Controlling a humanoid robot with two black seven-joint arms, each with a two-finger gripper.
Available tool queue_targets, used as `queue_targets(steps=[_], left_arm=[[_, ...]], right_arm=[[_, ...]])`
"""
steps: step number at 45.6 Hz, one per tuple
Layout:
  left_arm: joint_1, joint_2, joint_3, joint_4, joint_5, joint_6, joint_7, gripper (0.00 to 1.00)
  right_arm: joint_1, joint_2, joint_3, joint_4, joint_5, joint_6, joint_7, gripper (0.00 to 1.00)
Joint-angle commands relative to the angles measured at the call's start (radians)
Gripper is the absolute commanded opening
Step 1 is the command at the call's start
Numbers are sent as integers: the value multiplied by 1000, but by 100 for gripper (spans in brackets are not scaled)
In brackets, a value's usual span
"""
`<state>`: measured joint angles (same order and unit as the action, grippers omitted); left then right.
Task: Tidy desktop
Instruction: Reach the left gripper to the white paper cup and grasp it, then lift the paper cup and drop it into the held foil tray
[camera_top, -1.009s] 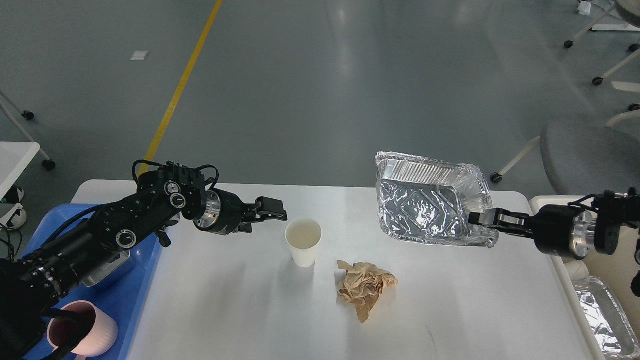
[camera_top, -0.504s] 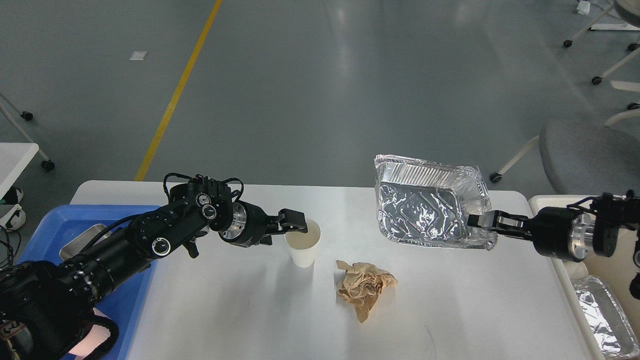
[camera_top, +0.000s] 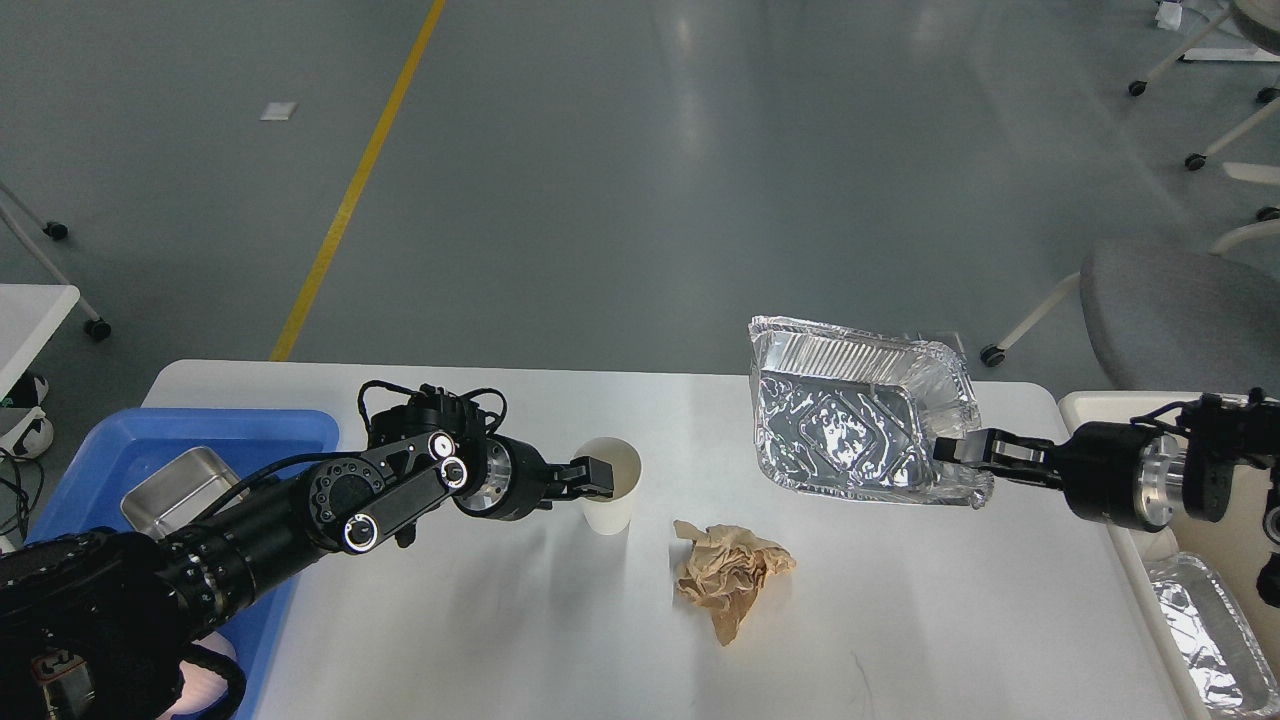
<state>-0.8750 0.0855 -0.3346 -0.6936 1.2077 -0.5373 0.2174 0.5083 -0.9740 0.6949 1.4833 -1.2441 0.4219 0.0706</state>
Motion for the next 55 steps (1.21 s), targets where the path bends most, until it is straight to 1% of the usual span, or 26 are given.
queue_targets(steps=[1, 2, 4, 6, 8, 11, 14, 17, 28, 31, 35, 39, 44, 45, 48, 49, 55], left_arm=[[-1, -10, 19, 2, 3, 16, -3, 38], [4, -19, 17, 12, 7, 37, 0, 33], [-6, -24, 20, 13, 10, 72, -6, 33], [-7, -26, 22, 11, 10, 66, -10, 32], [-9, -26, 23, 13, 12, 57, -10, 23], [-9, -27, 28, 13, 12, 54, -1, 16], [-10, -27, 28, 13, 12, 54, 0, 1], [-16, -27, 28, 13, 12, 54, 5, 0], [-27, -16, 29, 9, 12, 51, 5, 0], [-27, 3, 28, 3, 12, 46, 5, 0], [-27, 68, 26, -33, 9, 25, 2, 0], [-24, 163, 11, -95, 3, -13, 0, 0], [-24, 327, -17, -231, -10, -75, -16, 0], [-24, 402, -42, -288, -22, -116, -19, 0], [-27, 499, -84, -349, -39, -200, -33, 0], [-27, 534, -102, -366, -42, -240, -38, 0], [-32, 668, -219, -420, -48, -398, -38, 0]], right_arm=[[-7, 0, 0, 0, 0, 0, 0, 0], [-7, 0, 0, 2, 0, 0, 0, 0], [-7, 0, 2, 0, 0, 0, 0, 0], [-7, 0, 0, 0, 0, 0, 0, 0], [-7, 0, 2, 2, 0, 0, 0, 0], [-8, 0, 2, 2, 0, 0, 0, 0], [-13, -2, 2, 2, 0, 0, 0, 0], [-13, -2, 2, 2, 0, 0, 0, 0], [-14, -3, 2, 2, 0, 0, 0, 0], [-14, -3, 2, 2, 0, 0, 0, 0], [-20, -3, 0, 2, 0, 0, 0, 0], [-22, 0, -2, 0, 0, 3, 0, 0], [-36, 6, -5, 0, 0, 8, 0, 0], [-46, 15, -5, 0, 0, 9, 0, 0], [-56, 20, -6, 0, 0, 9, 0, 0], [-57, 23, -6, 0, 0, 9, 0, 0], [-57, 35, -6, 0, -2, 9, 0, 0]])
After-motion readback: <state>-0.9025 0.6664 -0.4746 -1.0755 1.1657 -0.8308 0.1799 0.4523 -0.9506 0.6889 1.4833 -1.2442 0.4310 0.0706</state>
